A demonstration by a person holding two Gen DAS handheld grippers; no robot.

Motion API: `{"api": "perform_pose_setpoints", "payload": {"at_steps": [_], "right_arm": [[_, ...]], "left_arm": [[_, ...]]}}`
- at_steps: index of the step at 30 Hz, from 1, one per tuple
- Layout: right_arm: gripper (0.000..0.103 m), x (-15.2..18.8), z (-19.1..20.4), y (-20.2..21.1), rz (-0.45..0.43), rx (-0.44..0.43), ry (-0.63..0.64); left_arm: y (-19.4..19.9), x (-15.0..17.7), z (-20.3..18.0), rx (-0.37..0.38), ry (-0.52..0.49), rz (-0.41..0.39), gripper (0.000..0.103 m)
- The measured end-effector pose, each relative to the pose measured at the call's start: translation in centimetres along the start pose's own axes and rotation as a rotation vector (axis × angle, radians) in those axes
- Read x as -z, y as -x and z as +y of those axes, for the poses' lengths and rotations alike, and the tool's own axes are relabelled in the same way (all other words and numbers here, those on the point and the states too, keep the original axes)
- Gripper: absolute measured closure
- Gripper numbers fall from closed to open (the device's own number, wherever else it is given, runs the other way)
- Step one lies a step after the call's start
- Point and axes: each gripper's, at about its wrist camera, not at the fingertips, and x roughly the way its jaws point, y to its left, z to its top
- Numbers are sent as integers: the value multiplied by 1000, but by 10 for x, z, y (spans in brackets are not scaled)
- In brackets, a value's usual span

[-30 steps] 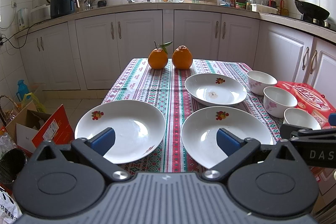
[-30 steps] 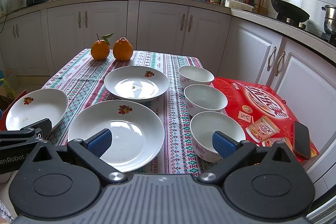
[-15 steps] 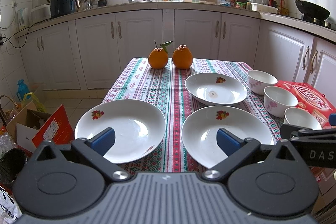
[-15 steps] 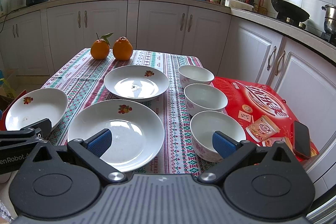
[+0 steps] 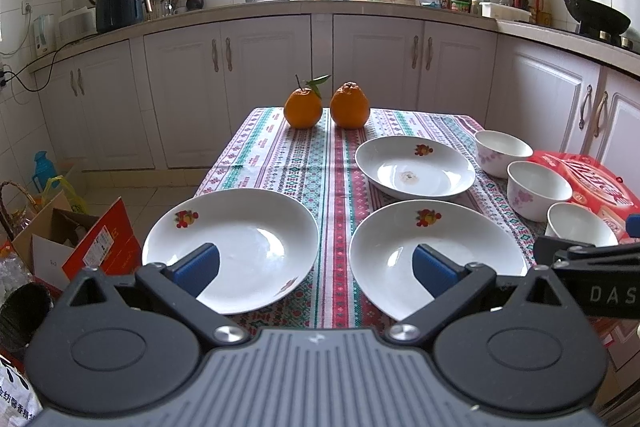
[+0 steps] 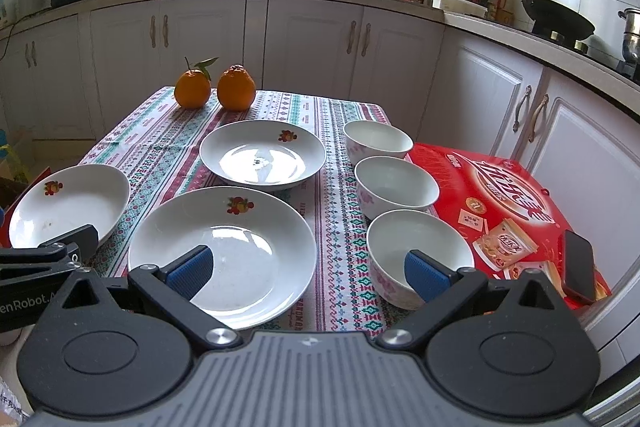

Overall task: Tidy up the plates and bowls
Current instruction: 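Grasp the large flower-print white plate rim with the right gripper while the left gripper supports it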

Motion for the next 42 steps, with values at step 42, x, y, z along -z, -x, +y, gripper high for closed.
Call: {"api": "perform_pose_setpoints", "payload": {"at_steps": [42], "right_arm": [[0, -103, 125, -142, 203, -728, 377]], "left_arm": [[-63, 35, 122, 181, -208, 169, 1]]}}
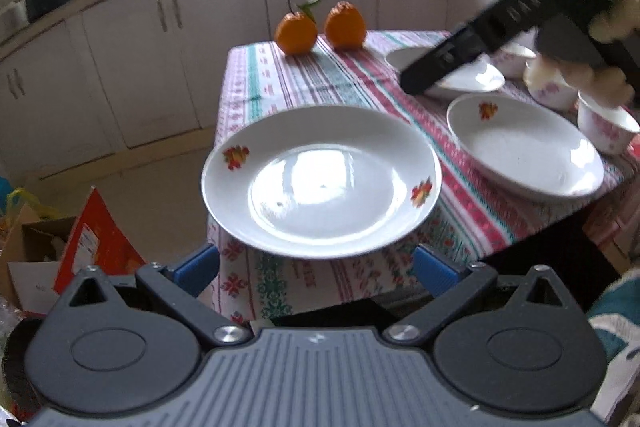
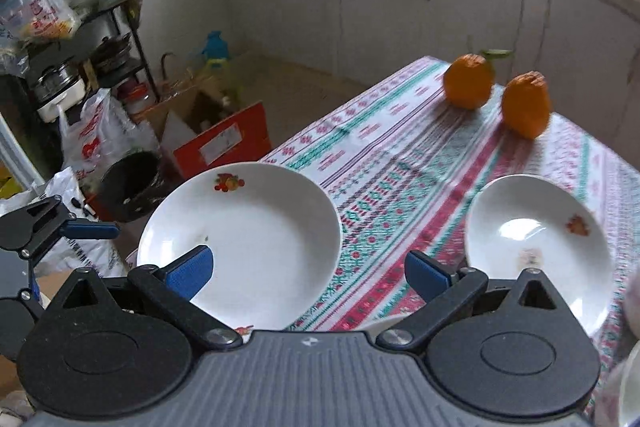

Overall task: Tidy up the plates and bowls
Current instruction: 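Grasp the large flower-print white plate rim with the right gripper while the left gripper supports it, then lift the white plate off the tablecloth and carry it with both grippers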

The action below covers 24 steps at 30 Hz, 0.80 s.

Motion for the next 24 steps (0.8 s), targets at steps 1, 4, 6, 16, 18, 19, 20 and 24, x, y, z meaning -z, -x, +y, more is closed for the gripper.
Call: {"api": "perform_pose_setpoints", "payload": {"at_steps": [1, 4, 6, 16, 18, 19, 20, 24], "right_arm": [[0, -3, -2, -6, 14, -10, 0], [0, -10, -8, -23, 51, -53, 2], [0, -15, -11, -34, 74, -69, 3], [17, -35, -34, -83, 187, -159, -57], [20, -37, -36, -90, 206, -188, -73], [20, -37, -37, -94, 214, -196, -79], [21, -38, -37, -96, 219, -200, -81], [24, -39, -38, -105, 236, -231, -93]], "left_arm": [[-3, 2, 2, 10, -6, 7, 1], [-10, 3, 4, 17, -40, 21, 1], [-15, 3, 7, 29, -53, 29, 1], [-32, -2, 20, 111, -41, 42, 1], [-33, -3, 22, 126, -36, 38, 1], [-33, -4, 22, 133, -35, 35, 1], [-33, -5, 23, 138, -34, 32, 1], [-36, -7, 26, 157, -24, 34, 1]]}}
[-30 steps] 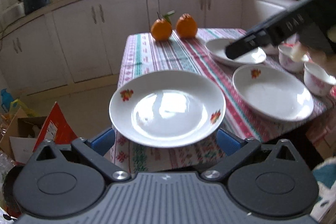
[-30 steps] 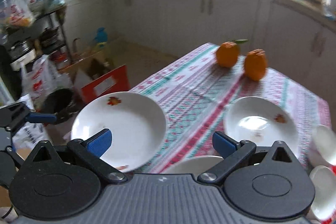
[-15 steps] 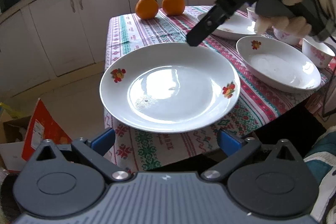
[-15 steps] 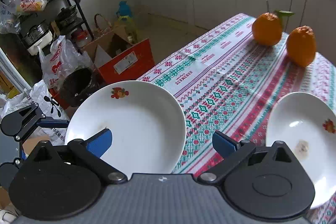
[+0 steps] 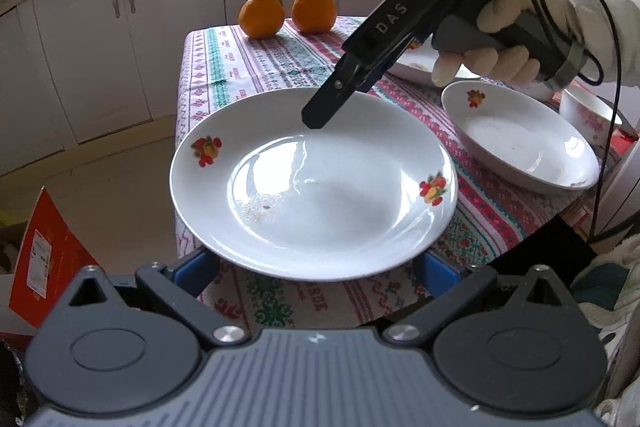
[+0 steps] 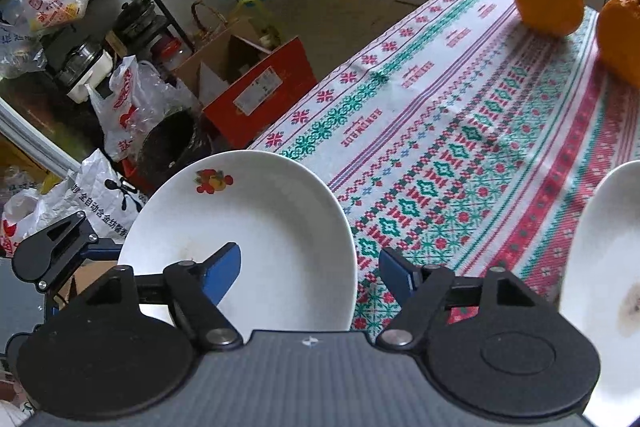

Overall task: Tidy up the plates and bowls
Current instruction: 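Lift the white plate off the tablecloth and carry it with both grippers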

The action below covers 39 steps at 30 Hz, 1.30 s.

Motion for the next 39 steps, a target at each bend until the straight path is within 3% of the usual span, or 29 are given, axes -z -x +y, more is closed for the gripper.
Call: {"api": "perform_pose_setpoints", "payload": {"at_steps": [5, 14, 26, 39], "right_arm": [[32, -4, -1, -5, 17, -34, -11], [33, -9, -7, -7, 30, -111, -29], [32, -12, -8, 3, 1, -93, -21], [32, -25, -37, 11, -54, -21, -59]], "left_arm": [[-3, 0, 2, 18, 9, 0, 1], [-5, -2, 5, 26, -3, 7, 1], [-11, -13, 8, 24, -30, 13, 2], [-41, -43, 19, 52, -81, -6, 2]]}}
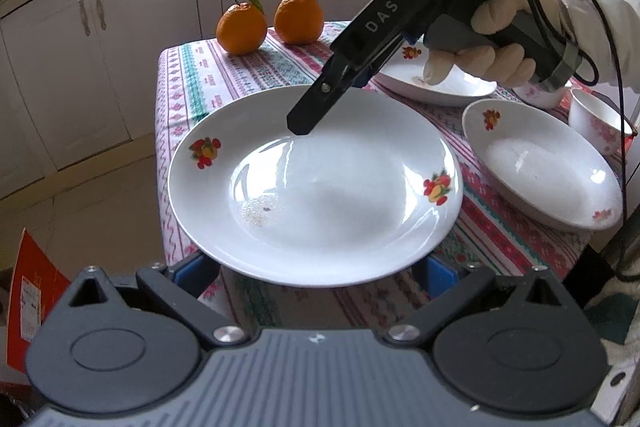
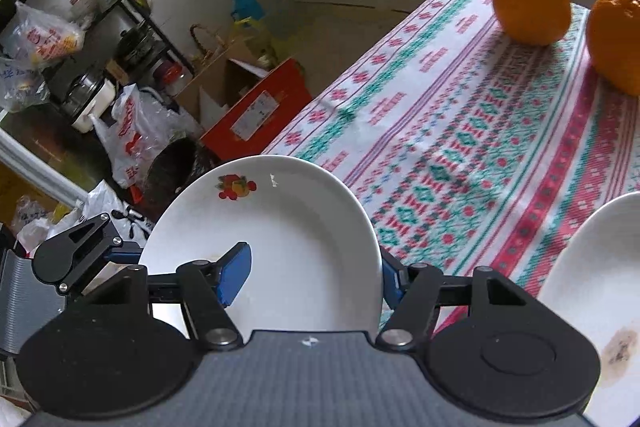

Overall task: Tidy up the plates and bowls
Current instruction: 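Lift the white plate off the tablecloth and carry it with both grippers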

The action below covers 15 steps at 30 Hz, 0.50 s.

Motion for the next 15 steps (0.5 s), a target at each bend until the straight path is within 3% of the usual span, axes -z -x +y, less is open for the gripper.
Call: {"api": "perform_pose_setpoints", "payload": {"at_steps": [15], "right_arm": [[31, -11, -20, -9, -27, 44, -27]], "left_arm": [[-27, -14, 13, -16, -48, 5, 2]]}}
